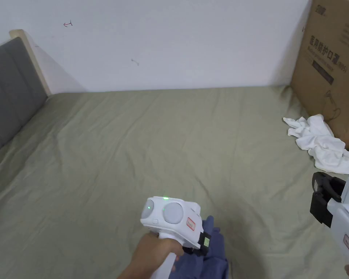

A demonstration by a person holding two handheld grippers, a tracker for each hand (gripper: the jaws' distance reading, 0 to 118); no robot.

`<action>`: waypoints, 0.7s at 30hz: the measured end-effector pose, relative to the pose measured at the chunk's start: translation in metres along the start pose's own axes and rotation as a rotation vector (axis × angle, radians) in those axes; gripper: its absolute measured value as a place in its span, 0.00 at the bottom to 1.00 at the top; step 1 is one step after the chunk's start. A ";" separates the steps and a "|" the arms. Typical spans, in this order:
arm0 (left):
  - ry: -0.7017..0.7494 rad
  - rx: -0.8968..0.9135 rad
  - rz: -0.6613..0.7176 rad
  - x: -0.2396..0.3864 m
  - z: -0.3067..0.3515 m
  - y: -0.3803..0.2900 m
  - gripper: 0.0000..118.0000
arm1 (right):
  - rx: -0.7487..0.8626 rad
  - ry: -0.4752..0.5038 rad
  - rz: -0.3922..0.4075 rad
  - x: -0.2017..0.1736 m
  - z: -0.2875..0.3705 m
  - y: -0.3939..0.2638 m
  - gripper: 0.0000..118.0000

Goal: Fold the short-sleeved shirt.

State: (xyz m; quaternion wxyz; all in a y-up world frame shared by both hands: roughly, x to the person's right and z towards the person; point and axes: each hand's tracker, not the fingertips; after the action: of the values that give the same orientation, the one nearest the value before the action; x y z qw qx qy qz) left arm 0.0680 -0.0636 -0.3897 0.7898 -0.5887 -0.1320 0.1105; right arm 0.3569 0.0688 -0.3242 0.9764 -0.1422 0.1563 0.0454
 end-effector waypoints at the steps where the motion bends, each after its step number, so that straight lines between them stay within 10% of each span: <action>1: 0.010 -0.010 0.017 0.003 -0.009 -0.001 0.06 | -0.004 -0.004 -0.002 0.001 0.001 -0.001 0.00; 6: 0.082 -0.004 -0.013 0.023 -0.042 -0.009 0.14 | -0.021 -0.020 -0.002 0.006 0.003 -0.006 0.00; 11: -0.013 0.062 0.013 0.028 -0.022 -0.014 0.64 | -0.024 -0.021 -0.003 0.007 0.004 -0.006 0.00; 21: 0.051 0.526 -0.077 0.010 0.083 -0.045 0.67 | 0.003 -0.025 -0.008 0.007 0.007 0.005 0.00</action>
State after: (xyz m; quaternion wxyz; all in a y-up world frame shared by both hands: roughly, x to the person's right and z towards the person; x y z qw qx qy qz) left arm 0.0506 0.0017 -0.3228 0.9224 -0.3604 -0.1009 0.0959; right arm 0.3649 0.0760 -0.3219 0.9787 -0.1406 0.1436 0.0429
